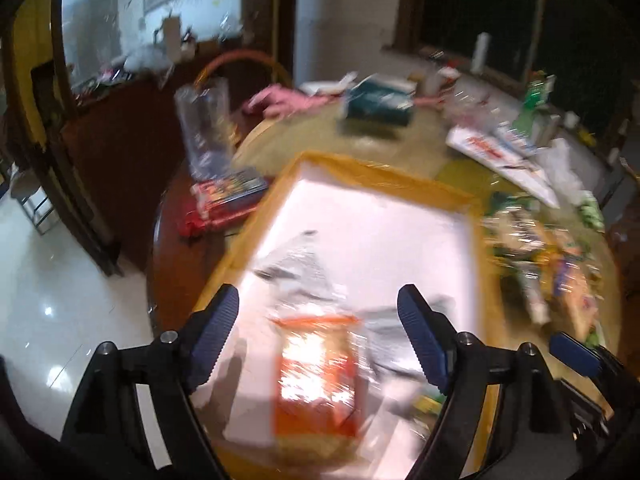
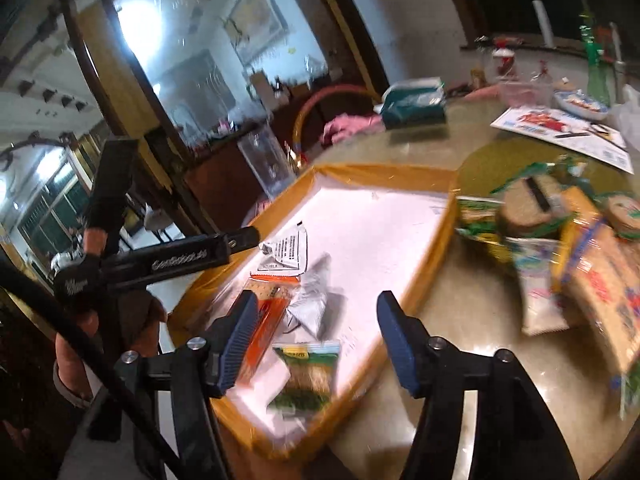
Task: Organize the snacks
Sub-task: 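Grasp a white sachet with the left tool while the right tool drops its sachet in the tray, then grasp the blue-printed cracker pack with the left tool while the right tool grasps a green packet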
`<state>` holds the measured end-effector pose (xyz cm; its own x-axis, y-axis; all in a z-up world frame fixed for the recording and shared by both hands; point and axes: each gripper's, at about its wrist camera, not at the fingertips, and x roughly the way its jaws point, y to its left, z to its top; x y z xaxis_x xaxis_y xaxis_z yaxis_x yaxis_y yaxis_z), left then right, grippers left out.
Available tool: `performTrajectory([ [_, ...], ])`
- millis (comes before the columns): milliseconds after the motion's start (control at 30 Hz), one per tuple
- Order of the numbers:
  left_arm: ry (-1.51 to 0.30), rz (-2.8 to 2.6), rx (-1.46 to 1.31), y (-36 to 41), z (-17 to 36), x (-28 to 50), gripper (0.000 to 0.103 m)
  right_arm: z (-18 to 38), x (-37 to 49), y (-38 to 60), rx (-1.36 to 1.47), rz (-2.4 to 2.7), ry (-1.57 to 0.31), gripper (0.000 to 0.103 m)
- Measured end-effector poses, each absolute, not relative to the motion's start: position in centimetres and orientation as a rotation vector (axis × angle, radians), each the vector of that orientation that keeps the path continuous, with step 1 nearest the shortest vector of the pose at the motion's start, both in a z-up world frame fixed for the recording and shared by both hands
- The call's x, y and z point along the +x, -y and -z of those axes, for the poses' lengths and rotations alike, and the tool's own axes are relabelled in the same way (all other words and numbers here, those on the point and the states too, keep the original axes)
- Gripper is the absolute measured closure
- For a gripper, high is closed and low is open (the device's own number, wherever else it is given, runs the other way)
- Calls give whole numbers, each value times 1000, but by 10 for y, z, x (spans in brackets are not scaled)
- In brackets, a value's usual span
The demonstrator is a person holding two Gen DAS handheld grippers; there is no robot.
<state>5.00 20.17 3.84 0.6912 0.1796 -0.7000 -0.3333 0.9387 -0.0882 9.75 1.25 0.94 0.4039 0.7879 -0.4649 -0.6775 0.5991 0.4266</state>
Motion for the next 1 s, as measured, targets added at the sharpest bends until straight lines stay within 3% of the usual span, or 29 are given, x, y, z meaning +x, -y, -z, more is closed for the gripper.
performTrajectory([
  [133, -698, -137, -247, -148, -46, 21, 15, 5, 91, 43, 239, -846, -711, 31],
  [533, -883, 73, -214, -38, -18, 32, 15, 46, 123, 203, 465, -441, -779, 31],
  [733, -911, 59, -194, -28, -12, 39, 15, 62, 155, 201, 506, -446, -816, 43],
  [800, -922, 60, -203, -28, -8, 41, 15, 68, 159, 195, 500, -429, -837, 55],
  [833, -925, 61, -208, -27, -6, 42, 15, 71, 161, 197, 499, -425, -849, 68],
  [1000, -973, 85, -226, -19, 2, 59, 15, 67, 152, 200, 483, -426, -813, 78],
])
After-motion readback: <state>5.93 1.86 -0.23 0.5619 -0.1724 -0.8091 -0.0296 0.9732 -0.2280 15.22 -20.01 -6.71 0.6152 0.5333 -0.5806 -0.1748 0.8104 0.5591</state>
